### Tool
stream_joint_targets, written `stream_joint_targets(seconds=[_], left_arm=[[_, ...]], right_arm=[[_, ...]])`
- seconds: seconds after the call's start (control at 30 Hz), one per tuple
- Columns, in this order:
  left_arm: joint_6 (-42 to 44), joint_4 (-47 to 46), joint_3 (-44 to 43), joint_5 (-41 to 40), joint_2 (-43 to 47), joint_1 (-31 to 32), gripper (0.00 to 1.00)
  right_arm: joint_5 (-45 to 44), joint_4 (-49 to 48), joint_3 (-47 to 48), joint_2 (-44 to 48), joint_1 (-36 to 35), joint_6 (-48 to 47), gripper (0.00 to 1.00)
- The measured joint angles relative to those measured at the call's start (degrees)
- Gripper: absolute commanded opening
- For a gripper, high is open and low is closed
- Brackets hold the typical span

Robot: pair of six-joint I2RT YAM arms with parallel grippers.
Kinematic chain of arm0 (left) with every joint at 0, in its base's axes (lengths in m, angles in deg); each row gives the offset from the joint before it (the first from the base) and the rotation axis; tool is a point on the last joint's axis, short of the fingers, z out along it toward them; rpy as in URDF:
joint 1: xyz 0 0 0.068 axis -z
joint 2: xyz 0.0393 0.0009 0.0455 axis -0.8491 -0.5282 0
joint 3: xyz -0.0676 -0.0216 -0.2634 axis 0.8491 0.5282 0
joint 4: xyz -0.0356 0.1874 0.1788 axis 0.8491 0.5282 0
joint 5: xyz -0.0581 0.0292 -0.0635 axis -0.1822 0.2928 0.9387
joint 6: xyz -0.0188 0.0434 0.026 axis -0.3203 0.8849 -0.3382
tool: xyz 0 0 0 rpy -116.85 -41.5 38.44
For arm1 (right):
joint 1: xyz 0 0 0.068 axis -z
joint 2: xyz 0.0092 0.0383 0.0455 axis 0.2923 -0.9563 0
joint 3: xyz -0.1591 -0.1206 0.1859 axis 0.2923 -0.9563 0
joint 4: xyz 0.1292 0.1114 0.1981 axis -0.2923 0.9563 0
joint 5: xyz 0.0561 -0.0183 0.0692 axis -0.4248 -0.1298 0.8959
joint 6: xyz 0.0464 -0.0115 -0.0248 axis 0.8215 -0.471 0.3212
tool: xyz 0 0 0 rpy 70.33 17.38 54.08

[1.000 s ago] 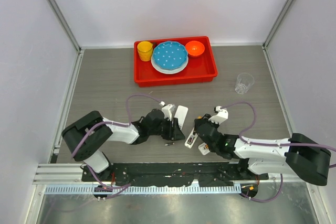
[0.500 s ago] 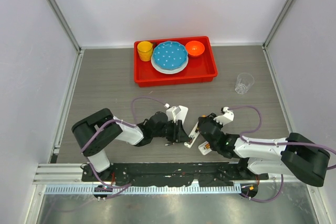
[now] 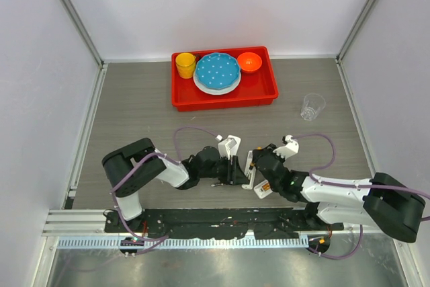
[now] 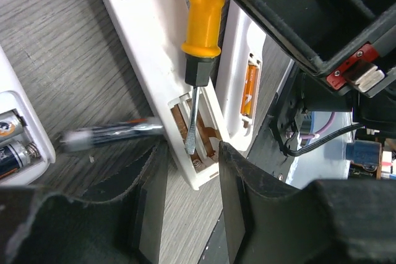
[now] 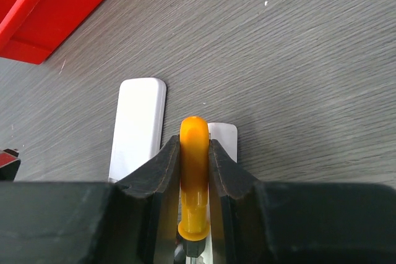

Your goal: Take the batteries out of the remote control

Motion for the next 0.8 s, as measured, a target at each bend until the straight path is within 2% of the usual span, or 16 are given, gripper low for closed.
stream_joint_targets(seconds=[0.23,0.37,0.53,0.67,0.8], left_arm=[[-0.24,0.07,0.0,-1.38,0.24,0.17,0.43],[0.09,2.4,0.52,-4.13,3.23,0.26,0.47],[2.62,9.84,0.9,-8.28,13.75,0.26,0.55],[6.05,17.88,0.59,-12.59,22.77,0.26,0.66],[9.66,27.32,-1.07,-16.96,29.11,0.35,0.68]], right_arm=[[1.31,-0.09,1.03,-2.95,0.26,-1.88,0.01],[2.45,-0.04,2.12,-3.08,0.42,-3.98,0.01],[3.91,0.02,5.64,-1.42,0.42,-9.01,0.01],[4.68,-0.02,7.98,2.4,0.42,-13.84,0.01],[5.33,-0.02,8.92,6.19,0.42,-17.33,0.01]])
